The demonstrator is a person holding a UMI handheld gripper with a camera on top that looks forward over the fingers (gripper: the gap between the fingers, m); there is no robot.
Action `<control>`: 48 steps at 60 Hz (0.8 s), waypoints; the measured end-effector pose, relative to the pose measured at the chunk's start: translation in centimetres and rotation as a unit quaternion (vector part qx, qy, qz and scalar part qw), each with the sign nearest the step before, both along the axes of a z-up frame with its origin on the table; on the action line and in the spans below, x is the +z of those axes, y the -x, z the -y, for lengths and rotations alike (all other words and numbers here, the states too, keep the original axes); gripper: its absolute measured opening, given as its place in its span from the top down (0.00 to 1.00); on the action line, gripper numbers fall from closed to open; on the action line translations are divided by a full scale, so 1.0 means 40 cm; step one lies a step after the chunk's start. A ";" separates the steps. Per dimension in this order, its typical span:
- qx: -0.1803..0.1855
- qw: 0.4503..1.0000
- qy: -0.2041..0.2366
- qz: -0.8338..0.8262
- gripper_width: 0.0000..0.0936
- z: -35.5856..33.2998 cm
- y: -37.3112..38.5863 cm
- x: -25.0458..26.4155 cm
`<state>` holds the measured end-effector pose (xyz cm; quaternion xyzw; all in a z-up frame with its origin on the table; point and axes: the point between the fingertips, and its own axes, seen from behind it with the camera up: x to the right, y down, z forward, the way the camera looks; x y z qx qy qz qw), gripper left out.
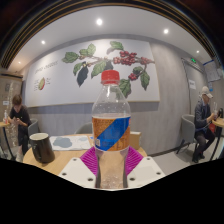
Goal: Pour water
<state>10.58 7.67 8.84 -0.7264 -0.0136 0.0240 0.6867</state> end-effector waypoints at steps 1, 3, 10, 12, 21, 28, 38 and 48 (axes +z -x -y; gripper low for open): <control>0.001 1.000 -0.001 0.001 0.69 -0.001 0.001 0.001; 0.004 1.000 -0.003 0.007 0.72 -0.003 0.005 0.000; 0.013 0.999 0.001 0.052 0.75 -0.001 0.023 0.007; 0.010 0.997 -0.004 0.078 0.75 -0.005 0.030 0.027; -0.010 0.945 -0.053 0.322 0.75 -0.046 0.071 0.187; -0.016 0.822 -0.102 0.560 0.75 -0.075 0.173 0.312; -0.019 0.597 -0.135 0.791 0.75 -0.098 0.299 0.394; -0.021 0.423 -0.152 0.893 0.75 -0.167 0.355 0.467</control>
